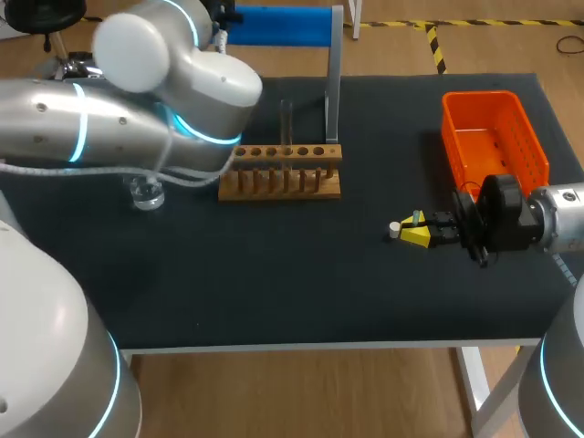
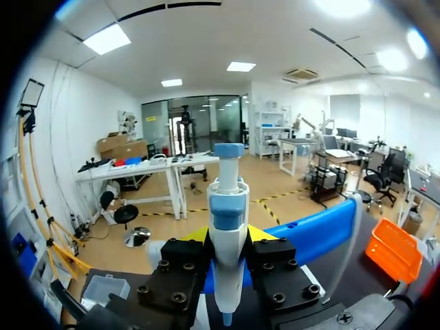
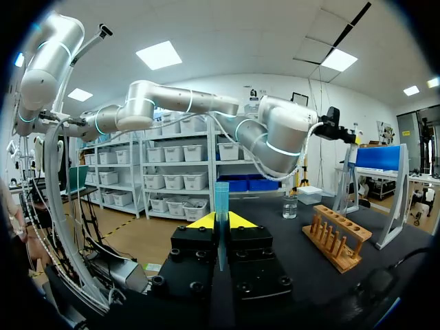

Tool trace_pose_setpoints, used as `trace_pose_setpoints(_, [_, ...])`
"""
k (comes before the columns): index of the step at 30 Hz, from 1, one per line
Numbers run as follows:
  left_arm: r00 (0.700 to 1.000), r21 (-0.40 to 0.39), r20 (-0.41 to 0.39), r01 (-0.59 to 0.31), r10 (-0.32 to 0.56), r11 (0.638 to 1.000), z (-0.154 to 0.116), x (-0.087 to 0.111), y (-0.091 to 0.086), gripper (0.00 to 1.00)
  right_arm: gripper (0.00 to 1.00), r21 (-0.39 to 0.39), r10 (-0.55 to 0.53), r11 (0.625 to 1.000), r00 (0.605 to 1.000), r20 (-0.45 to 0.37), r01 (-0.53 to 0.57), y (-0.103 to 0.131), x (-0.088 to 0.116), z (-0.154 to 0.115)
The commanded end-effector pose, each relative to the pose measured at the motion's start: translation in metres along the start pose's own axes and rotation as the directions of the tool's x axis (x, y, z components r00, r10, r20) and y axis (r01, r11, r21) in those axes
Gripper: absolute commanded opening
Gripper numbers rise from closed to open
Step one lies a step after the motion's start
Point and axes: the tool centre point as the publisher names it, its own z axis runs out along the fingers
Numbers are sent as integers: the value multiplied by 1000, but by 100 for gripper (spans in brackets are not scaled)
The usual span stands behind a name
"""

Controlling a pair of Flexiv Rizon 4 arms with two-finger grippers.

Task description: Invert the test tube, pick up the pipette, mount the tip to pipette, aspirate from beaker and dispense into the tube, eject the tip, return the pipette, and cap with the stopper.

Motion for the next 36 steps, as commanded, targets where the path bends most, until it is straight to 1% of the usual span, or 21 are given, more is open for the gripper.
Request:
trace_pose_setpoints(1, [942, -87, -334, -2, -27, 996, -17, -10, -14, 0, 0, 1, 0, 1000, 1000, 1, 0, 0, 0, 0])
trace_pose_setpoints(3, [907, -86, -420, 1, -38, 996, -20, -9, -18, 0, 0, 1, 0, 1000, 1000, 1, 0, 0, 0, 0])
trace_pose_setpoints(4, [886, -84, -463, -14, -26, 996, -22, -8, -19, 0, 0, 1, 0, 1000, 1000, 1, 0, 0, 0, 0])
trace_pose_setpoints(5, [873, -78, -488, -32, -10, 996, -25, -5, -20, 0, 0, 1, 0, 1000, 1000, 1, 0, 0, 0, 0])
trace_pose_setpoints(6, [874, -72, -486, -45, 4, 996, -27, -4, -21, 0, 0, 1, 0, 1000, 1000, 1, 0, 0, 0, 0])
trace_pose_setpoints(22, [874, -72, -486, -45, 4, 996, -27, -4, -21, 0, 0, 1, 0, 1000, 1000, 1, 0, 0, 0, 0])
trace_pose_setpoints(23, [868, -47, -495, -65, 33, 997, -35, -3, -23, 0, 0, 1, 0, 1000, 1000, 1, 0, 0, 0, 0])
trace_pose_setpoints(25, [839, -7, -542, -70, 55, 998, -51, 0, -25, 0, 0, 1, 0, 1000, 1000, 1, 0, 0, 0, 0])
trace_pose_setpoints(27, [809, 39, -580, -89, 95, 995, -68, 4, -26, 0, 0, 1, 0, 1000, 1000, 1, 0, 0, 0, 0])
trace_pose_setpoints(29, [784, 60, -613, -74, 95, 995, -86, 7, -25, 0, 0, 1, 0, 1000, 1000, 1, 0, 0, 0, 0])
trace_pose_setpoints(30, [774, 65, -623, -93, 113, 994, -95, 9, -24, 0, 0, 1, 0, 1000, 1000, 1, 0, 0, 0, 0])
trace_pose_setpoints(32, [752, 77, -650, -75, 108, 994, -111, 12, -22, 0, 0, 1, 0, 1000, 1000, 1, 0, 0, 0, 0])
trace_pose_setpoints(33, [743, 81, -659, -84, 116, 993, -121, 15, -21, 0, 0, 1, 0, 1000, 1000, 1, 0, 0, 0, 0])
trace_pose_setpoints(36, [700, 98, -701, -94, 136, 991, -142, 24, -20, 0, 0, 1, 0, 1000, 1000, 1, 0, 0, 0, 0])
